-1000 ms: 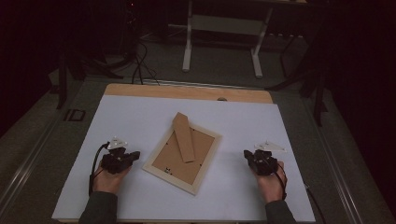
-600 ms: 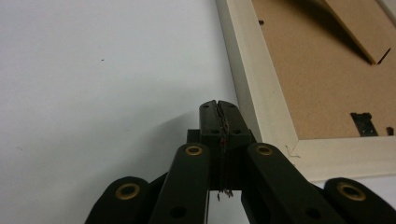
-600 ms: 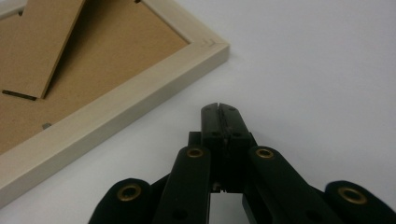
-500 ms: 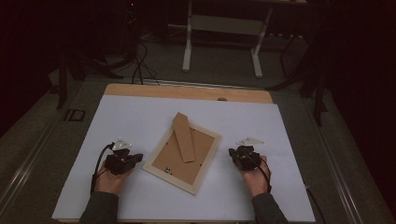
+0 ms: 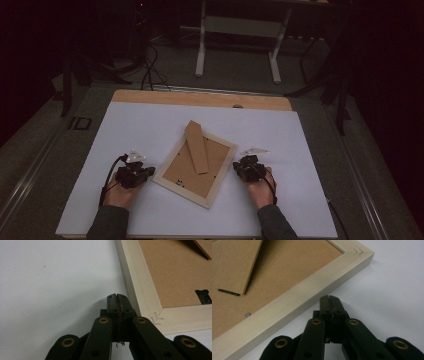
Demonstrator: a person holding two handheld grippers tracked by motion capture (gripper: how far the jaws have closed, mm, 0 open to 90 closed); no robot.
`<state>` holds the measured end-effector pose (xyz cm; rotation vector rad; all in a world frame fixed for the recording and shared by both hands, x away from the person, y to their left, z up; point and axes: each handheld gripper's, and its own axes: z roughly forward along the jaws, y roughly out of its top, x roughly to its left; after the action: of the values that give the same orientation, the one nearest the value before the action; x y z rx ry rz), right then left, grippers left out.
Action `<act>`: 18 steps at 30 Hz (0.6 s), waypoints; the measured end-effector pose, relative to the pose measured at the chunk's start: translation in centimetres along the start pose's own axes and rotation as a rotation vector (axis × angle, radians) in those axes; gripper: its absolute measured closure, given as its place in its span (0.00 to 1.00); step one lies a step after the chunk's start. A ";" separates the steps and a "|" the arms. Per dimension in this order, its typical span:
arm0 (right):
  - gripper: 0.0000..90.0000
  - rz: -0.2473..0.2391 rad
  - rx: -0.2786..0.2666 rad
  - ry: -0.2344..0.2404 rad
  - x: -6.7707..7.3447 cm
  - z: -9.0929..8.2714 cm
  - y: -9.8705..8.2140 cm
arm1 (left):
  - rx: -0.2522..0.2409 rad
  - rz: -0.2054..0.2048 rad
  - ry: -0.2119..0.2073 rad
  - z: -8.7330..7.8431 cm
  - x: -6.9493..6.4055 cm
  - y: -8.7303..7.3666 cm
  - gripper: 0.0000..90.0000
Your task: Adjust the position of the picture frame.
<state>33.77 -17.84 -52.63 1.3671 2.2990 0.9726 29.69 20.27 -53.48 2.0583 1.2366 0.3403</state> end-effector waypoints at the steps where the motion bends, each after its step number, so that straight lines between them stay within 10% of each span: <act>1: 1.00 0.000 0.000 0.000 0.0 0.0 0.0 | 0.000 0.000 0.000 0.0 0.0 0.0 1.00; 18: 1.00 0.016 0.022 0.012 0.3 0.6 0.3 | 0.004 0.024 -0.040 0.2 -0.4 0.1 1.00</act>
<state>34.16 -17.19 -52.82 1.3938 2.3175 0.9654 29.59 19.81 -53.51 2.0749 1.1900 0.3065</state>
